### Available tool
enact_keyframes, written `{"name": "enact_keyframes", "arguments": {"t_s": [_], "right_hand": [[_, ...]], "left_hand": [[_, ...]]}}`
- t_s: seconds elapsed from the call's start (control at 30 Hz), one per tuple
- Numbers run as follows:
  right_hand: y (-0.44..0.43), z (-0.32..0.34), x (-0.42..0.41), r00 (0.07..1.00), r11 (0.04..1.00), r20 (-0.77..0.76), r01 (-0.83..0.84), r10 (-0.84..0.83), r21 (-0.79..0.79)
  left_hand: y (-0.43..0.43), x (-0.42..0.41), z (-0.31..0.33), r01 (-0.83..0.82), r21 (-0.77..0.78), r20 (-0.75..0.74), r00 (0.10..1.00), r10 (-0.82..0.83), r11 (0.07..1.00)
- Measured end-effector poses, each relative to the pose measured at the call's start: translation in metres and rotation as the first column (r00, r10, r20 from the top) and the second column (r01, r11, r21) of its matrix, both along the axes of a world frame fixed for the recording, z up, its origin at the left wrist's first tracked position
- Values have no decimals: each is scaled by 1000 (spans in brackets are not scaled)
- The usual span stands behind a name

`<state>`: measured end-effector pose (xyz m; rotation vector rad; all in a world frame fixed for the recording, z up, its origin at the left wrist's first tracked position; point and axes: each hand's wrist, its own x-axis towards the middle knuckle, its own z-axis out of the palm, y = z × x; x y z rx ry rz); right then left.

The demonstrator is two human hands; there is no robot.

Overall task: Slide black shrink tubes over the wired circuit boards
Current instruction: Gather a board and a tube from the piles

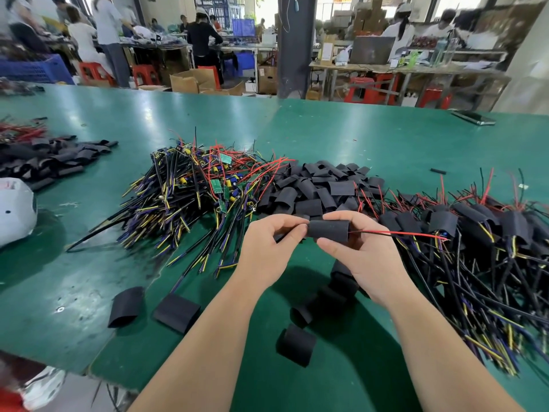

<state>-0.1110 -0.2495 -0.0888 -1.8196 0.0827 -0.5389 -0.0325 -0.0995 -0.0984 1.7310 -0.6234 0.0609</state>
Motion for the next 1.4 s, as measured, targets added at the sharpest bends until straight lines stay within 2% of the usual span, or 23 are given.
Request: {"name": "enact_keyframes", "arguments": {"t_s": [0.1, 0.3, 0.5, 0.7, 0.77, 0.87, 0.93, 1.13, 1.17, 1.2, 1.23, 1.3, 1.37, 1.4], "right_hand": [[-1, 0, -1, 1000, 999, -8, 1, -1, -49], [-3, 4, -3, 998, 998, -7, -65, 65, 15], [-3, 5, -3, 996, 997, -57, -72, 70, -34], [0, 0, 0, 995, 997, -76, -71, 68, -37], [2, -2, 2, 995, 997, -74, -71, 70, -11], [6, -7, 6, 995, 998, -75, -64, 65, 19], [9, -9, 7, 994, 995, -79, -67, 73, 76], [7, -5, 3, 989, 992, -100, -101, 109, 81], [8, -3, 4, 991, 985, -83, -97, 109, 146], [10, -1, 4, 993, 954, -40, -96, 112, 285], [11, 4, 4, 994, 870, 23, -103, 105, 481], [5, 17, 4, 992, 633, 126, -93, -8, 769], [-13, 28, 1, 981, 478, 132, -50, -141, 877], [-24, 33, -1, 973, 440, 126, -29, -192, 897]], "left_hand": [[0, 0, 1, 4, -12, -37, 999, -4, 1000], [1, 0, 2, 46, -3, -74, 996, -46, 999], [5, 3, 1, 88, 7, -77, 993, -87, 996], [5, 4, -2, 5, 47, -44, 999, -2, 999], [5, 3, -3, -36, 98, 4, 999, 36, 995], [4, 1, -6, -143, 226, 243, 966, 86, 964], [4, 1, -6, -199, 258, 346, 933, 102, 945], [5, 2, -7, -181, 202, 364, 926, 98, 962], [4, 1, -5, -178, 192, 368, 925, 97, 965], [2, -1, -4, -166, 181, 364, 927, 91, 969], [1, -2, -3, -145, 166, 351, 933, 79, 975], [0, -3, -3, -97, 140, 326, 944, 47, 985], [1, -3, -5, -82, 143, 327, 944, 31, 986], [2, -3, -7, -87, 152, 327, 944, 32, 985]]}}
